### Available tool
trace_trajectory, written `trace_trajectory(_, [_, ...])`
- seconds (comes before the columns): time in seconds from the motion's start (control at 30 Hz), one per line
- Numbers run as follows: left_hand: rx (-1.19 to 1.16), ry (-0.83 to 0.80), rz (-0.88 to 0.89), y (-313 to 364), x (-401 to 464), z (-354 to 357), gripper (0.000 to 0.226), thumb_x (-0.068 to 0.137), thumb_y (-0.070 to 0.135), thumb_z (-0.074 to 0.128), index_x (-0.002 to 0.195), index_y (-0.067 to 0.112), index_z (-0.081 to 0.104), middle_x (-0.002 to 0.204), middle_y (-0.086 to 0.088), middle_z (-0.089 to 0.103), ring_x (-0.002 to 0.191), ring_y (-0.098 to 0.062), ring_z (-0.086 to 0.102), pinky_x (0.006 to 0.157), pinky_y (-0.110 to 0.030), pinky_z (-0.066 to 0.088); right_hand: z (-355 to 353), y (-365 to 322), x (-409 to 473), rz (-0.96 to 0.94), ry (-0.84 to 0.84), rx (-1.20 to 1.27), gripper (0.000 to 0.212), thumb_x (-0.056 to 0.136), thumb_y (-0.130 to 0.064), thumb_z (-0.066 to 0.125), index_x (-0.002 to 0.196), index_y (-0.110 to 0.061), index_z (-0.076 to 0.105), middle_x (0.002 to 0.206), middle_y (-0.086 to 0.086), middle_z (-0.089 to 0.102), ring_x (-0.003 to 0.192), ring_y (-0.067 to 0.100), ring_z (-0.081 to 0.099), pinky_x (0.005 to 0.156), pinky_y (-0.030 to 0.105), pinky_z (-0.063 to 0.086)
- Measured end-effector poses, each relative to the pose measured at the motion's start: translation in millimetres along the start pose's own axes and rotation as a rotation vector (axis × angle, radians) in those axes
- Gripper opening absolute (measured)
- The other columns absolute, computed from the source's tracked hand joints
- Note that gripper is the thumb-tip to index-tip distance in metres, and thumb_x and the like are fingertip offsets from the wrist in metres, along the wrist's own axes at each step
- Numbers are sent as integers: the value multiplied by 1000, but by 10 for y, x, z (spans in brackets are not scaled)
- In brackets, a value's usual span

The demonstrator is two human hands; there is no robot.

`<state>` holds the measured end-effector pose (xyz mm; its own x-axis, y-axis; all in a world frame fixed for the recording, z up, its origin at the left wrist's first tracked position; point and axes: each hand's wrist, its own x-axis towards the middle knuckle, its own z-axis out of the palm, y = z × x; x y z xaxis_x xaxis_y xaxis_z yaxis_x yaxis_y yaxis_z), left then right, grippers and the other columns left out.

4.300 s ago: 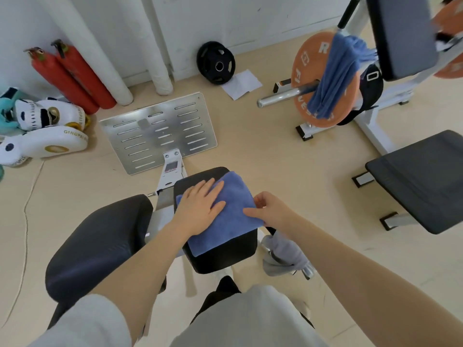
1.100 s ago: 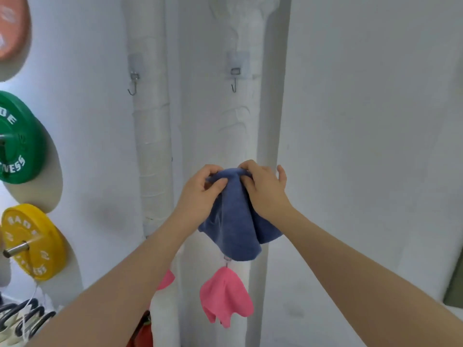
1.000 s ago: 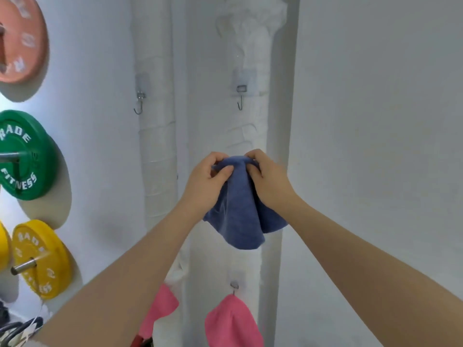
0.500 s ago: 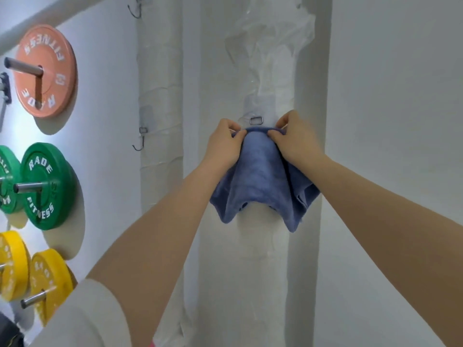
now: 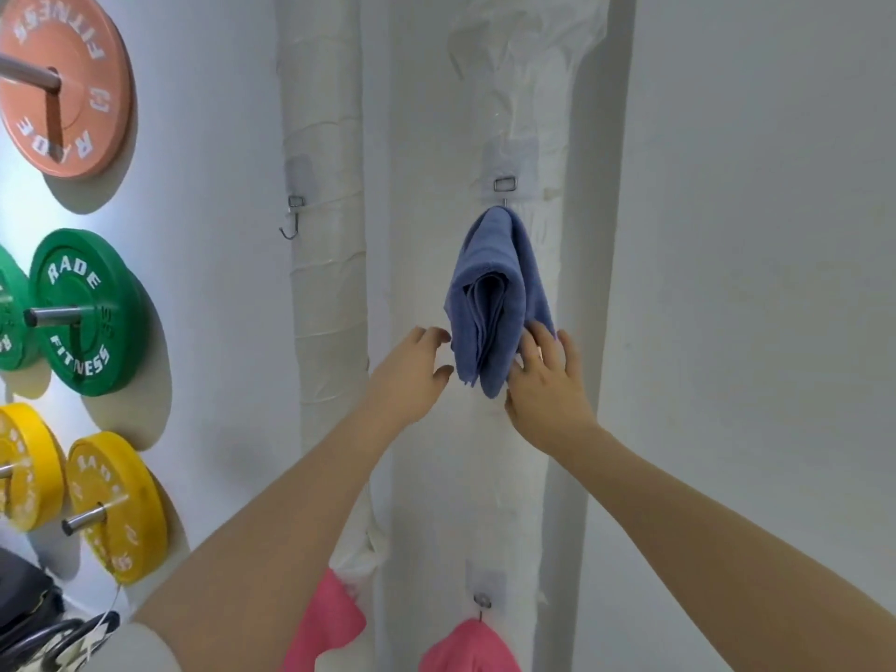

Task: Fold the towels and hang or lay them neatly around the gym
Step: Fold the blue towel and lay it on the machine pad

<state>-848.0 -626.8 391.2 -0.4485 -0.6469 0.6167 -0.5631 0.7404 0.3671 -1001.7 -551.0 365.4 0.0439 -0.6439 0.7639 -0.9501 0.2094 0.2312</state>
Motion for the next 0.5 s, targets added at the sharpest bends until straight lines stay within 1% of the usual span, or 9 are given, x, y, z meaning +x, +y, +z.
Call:
trace_trajectory(0.03, [4,-69,-30,-87,-187,-35,36,93,19,49,128,10,46,127,-7,52,97,-27,57,85,-33,45,-71,-56,-114,-29,-128,12,39,75,-20,68,112,-15,60,117,9,60,113,30,51,96,44,43])
trace_trajectory(0.07, [-19,-129,-29,-180,-370,-36,34,93,19,49,126,10,48,123,-7,55,91,-25,56,82,-30,44,-142,-166,-281,-43,-291,104,24,84,-18,57,107,-15,61,111,8,61,102,28,55,88,37,44])
trace_trajectory(0.13, [-97,-266,-44,-286,-777,-89,30,94,20,48,122,13,50,114,-6,60,84,-18,55,72,-24,43,-275,-460,-642,-14,-642,316,24,92,-16,39,107,-13,58,105,9,62,86,24,52,72,29,40])
trace_trajectory(0.17, [-116,-352,-44,-334,-1006,-102,30,94,22,49,122,14,50,111,-5,61,83,-17,56,70,-22,43,-340,-629,-779,-1,-711,375,25,92,-16,38,106,-14,59,104,9,63,85,23,52,71,29,40])
trace_trajectory(0.2, [-113,-437,-38,-415,-1229,-84,30,93,23,50,123,16,50,108,-4,62,84,-17,57,72,-23,45,-374,-778,-917,-11,-731,436,25,91,-15,39,105,-14,60,103,8,65,89,23,55,73,30,43])
trace_trajectory(0.27, [-93,-533,-61,-521,-1725,-77,31,93,25,51,123,17,50,101,-3,63,84,-16,57,77,-27,46,-402,-1081,-1238,-11,-792,504,25,89,-14,42,104,-14,63,103,8,67,95,25,60,79,34,49])
trace_trajectory(0.37, [-46,-620,-173,-732,-2480,-64,32,93,23,51,124,15,50,93,2,57,84,-14,53,74,-23,40,-413,-1516,-1771,-1,-877,571,26,91,-15,41,107,-15,61,103,10,67,89,27,63,79,33,50])
trace_trajectory(0.43, [-39,-676,-258,-879,-3009,-64,33,93,23,50,125,16,50,95,3,55,85,-13,52,76,-22,38,-395,-1773,-2187,-19,-956,583,26,93,-17,40,112,-15,58,106,10,65,85,25,60,74,31,48])
trace_trajectory(0.5, [-20,-717,-313,-985,-3525,-96,30,93,23,50,122,16,51,96,2,60,84,-13,53,76,-24,40,-368,-2008,-2604,-41,-1010,591,25,94,-19,41,113,-15,57,111,8,62,89,23,55,73,31,42])
